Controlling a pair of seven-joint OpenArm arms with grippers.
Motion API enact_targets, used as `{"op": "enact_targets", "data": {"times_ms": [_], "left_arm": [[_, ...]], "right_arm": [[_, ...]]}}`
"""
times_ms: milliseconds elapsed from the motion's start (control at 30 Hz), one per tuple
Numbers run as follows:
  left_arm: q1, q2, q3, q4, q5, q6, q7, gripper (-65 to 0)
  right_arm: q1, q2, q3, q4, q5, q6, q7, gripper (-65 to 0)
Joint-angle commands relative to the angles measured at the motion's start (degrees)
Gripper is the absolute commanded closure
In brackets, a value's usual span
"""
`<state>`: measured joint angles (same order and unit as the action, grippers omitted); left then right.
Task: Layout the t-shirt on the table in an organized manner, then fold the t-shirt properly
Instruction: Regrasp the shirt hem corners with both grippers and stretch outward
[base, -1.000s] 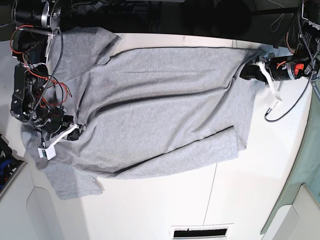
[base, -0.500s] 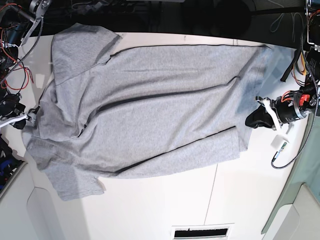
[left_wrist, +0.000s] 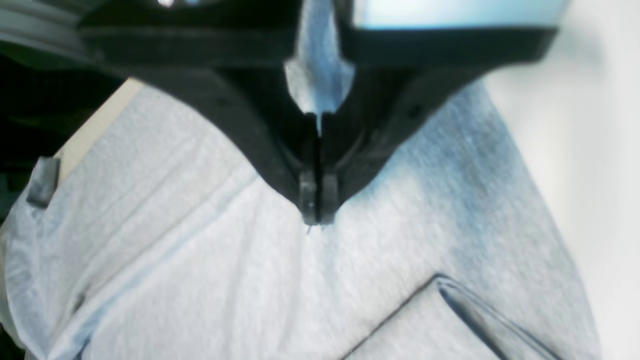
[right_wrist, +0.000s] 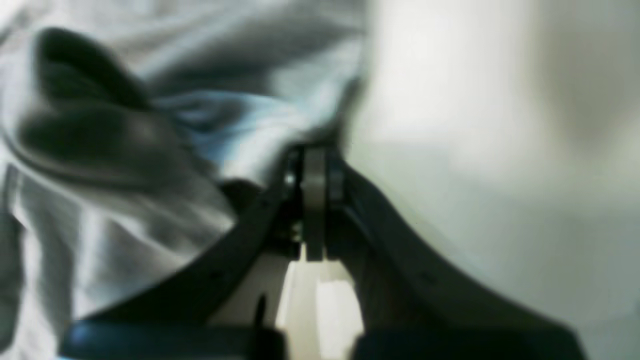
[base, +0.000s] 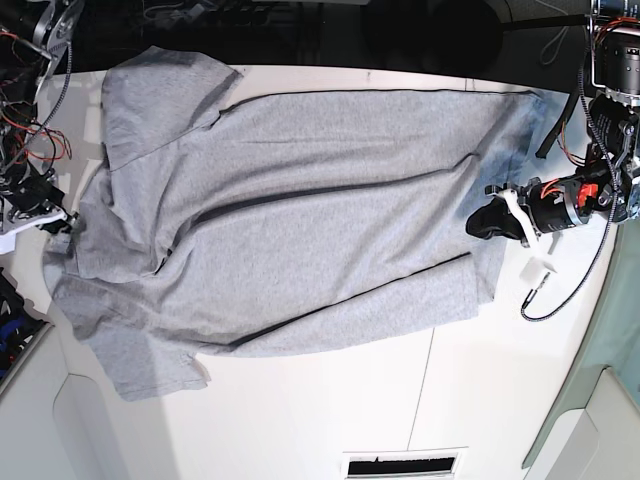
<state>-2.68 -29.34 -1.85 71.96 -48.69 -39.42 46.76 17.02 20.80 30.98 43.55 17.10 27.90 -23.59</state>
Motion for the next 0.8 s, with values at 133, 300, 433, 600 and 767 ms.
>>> {"op": "enact_targets", "data": {"times_ms": [133,300,433,600,767], "left_arm": [[-0.96,-0.87,-0.42,0.79,-1.20,-0.58,-0.66,0.0],[-1.20,-0.85,-0.42,0.79,-0.72,-0.58,-0.83,0.0],[-2.12,-1.29,-0.44,0.79,-0.42,-0.58,-1.05,0.0],[-1.42,-5.20,-0.44,2.03,-8.00,-0.58,2.97,-15.4],[2.75,-10.01,-0.44,6.38,-20.26,-0.58,11.34,-15.4]], "right_arm": [[9.53,0.92,-3.28,-4.94,-2.84,-0.79,1.55,0.0],[18.32,0.96,-7.82,-7.02,-3.43,0.92,-0.33,0.0],[21.40,1.53,-8.96,-5.73,-3.13,1.01,-6.01,0.0],[16.41,3.41,-7.58,4.17,5.92,1.07,-15.98,0.0],[3.74,4.24,-1.64,20.57,16.50,2.93,-27.39,0.0]]}}
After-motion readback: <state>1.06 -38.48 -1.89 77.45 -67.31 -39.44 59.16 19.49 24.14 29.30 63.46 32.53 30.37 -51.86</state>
